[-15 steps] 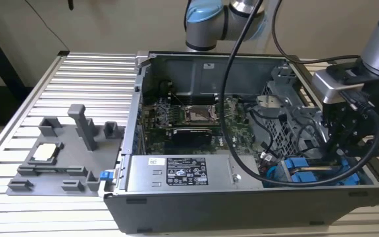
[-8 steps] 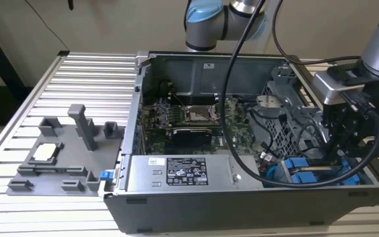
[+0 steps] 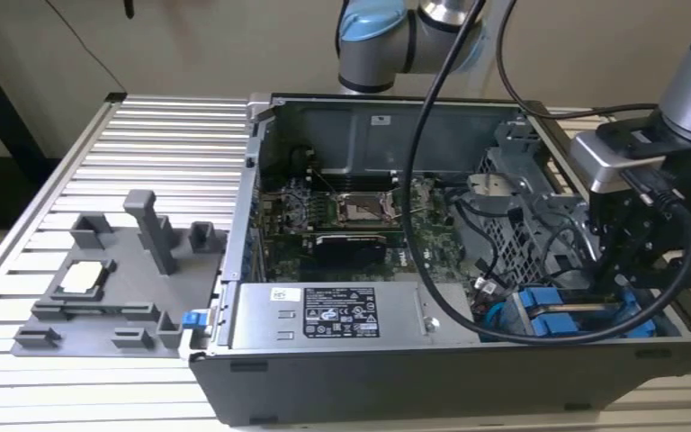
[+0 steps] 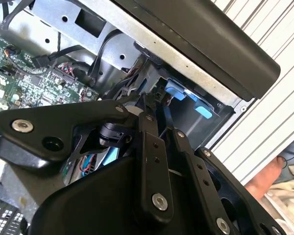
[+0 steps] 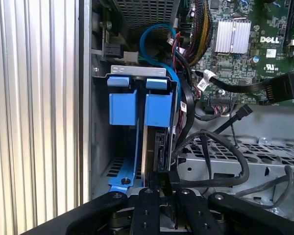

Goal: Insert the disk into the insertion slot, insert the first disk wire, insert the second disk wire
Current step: 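Insert the first disk wire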

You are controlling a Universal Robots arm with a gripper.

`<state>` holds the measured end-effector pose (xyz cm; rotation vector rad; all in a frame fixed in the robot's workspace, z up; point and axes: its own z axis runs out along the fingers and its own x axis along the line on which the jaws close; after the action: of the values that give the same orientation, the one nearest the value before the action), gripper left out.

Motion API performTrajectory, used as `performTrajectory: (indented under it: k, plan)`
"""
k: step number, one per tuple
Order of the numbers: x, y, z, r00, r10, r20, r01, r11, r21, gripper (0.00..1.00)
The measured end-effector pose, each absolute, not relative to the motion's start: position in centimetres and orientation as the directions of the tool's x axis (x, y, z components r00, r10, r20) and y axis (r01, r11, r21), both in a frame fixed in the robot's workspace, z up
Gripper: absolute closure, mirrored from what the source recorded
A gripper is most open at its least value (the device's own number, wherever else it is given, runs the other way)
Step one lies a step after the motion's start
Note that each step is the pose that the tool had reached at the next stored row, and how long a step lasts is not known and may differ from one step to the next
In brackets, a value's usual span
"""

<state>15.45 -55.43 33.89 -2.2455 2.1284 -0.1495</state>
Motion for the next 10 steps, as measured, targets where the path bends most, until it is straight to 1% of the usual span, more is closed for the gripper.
performTrajectory:
  k: [10]
  plan:
    - [15.46, -55.49, 33.08, 0.052, -0.998, 0.042, -0.994, -0.056, -0.098, 0.81]
